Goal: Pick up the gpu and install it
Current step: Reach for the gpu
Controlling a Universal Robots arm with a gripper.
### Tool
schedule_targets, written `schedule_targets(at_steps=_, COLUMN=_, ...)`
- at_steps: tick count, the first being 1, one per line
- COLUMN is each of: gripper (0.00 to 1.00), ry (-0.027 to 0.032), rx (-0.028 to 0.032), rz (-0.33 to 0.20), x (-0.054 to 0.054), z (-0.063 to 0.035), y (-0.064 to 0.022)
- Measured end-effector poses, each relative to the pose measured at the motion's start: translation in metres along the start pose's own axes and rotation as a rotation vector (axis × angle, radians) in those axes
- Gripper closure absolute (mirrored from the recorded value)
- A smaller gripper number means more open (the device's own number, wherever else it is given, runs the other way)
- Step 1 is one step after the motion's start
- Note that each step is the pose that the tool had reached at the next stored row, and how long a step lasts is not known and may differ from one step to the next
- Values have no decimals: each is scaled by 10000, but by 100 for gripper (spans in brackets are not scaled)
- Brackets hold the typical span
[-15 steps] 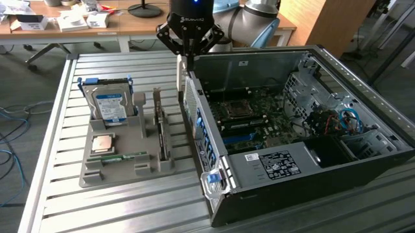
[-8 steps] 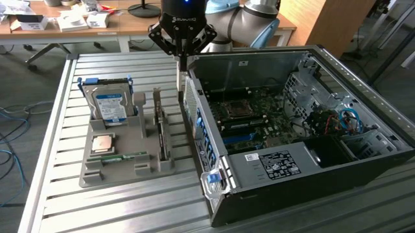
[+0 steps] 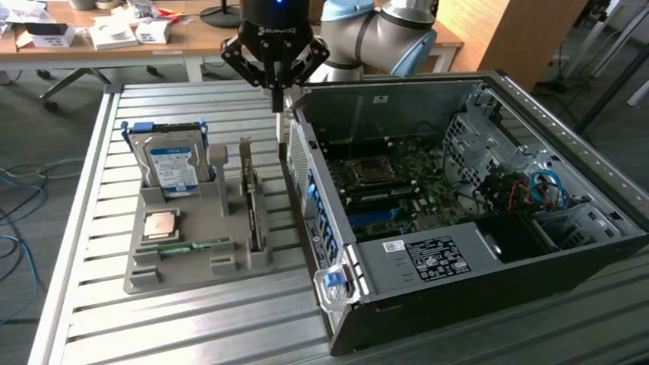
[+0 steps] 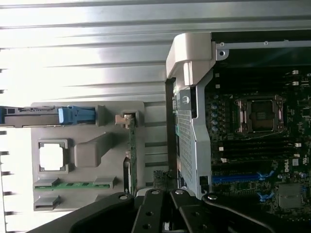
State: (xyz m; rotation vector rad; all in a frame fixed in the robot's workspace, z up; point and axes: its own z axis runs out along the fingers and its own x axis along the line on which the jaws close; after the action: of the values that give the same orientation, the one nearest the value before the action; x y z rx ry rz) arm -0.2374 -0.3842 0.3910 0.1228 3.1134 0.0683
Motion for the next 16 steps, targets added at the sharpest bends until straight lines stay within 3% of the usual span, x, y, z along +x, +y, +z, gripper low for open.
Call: schedule_targets(at_steps=16, gripper=89, ry=0, rx=0, rz=7, x=227, z=14, y=3)
